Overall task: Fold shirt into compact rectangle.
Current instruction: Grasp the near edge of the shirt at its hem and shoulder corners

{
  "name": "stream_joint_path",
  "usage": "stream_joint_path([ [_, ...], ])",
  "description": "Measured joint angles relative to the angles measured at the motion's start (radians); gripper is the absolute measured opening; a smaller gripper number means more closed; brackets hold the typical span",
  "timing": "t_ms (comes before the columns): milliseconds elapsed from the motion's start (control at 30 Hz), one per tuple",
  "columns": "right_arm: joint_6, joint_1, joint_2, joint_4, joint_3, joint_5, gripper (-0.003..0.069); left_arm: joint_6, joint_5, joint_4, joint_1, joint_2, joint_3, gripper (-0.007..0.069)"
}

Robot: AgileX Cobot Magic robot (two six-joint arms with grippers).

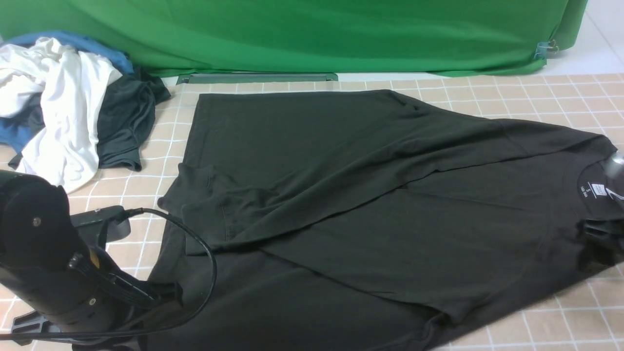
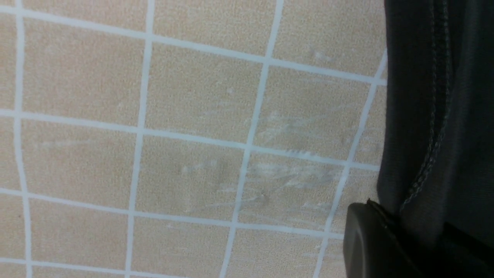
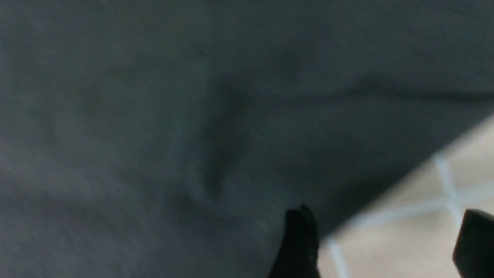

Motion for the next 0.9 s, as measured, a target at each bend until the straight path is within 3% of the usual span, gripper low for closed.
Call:
stream_joint_path([
  [167,0.000,0.048,0.034,0.021,0.000,-0.061,0.0504,0.001,-0.001,0.000,0.000,0.000,0.000,0.0030],
  [333,0.000,0.069,0.051,0.019,-0.002,-0.086,0.0391,0.008,-0.001,0.000,0.000,0.000,0.000,0.0030],
  [533,-0.010,0.069,0.054,0.016,-0.002,-0.094,0.0328,0.009,-0.001,-0.001,0.000,0.000,0.000,0.0030],
  [600,-0.020,0.069,0.054,0.013,-0.002,-0.095,0.0270,0.009,-0.001,-0.001,0.000,0.000,0.000,0.0030],
  [667,-0.030,0.069,0.056,0.013,-0.002,-0.098,0.0168,0.009,-0.004,-0.001,0.000,0.000,0.000,0.0030],
  [700,-0.031,0.069,0.056,0.013,-0.002,-0.098,0.0168,0.009,-0.005,-0.001,0.000,0.000,0.000,0.0030],
  [733,-0.048,0.069,0.056,0.014,-0.002,-0.097,0.0080,0.009,-0.006,-0.001,0.000,0.000,0.000,0.0030],
  [900,-0.080,0.069,0.053,0.010,-0.004,-0.053,0.0030,0.016,-0.004,-0.001,0.000,0.000,0.000,0.0030],
])
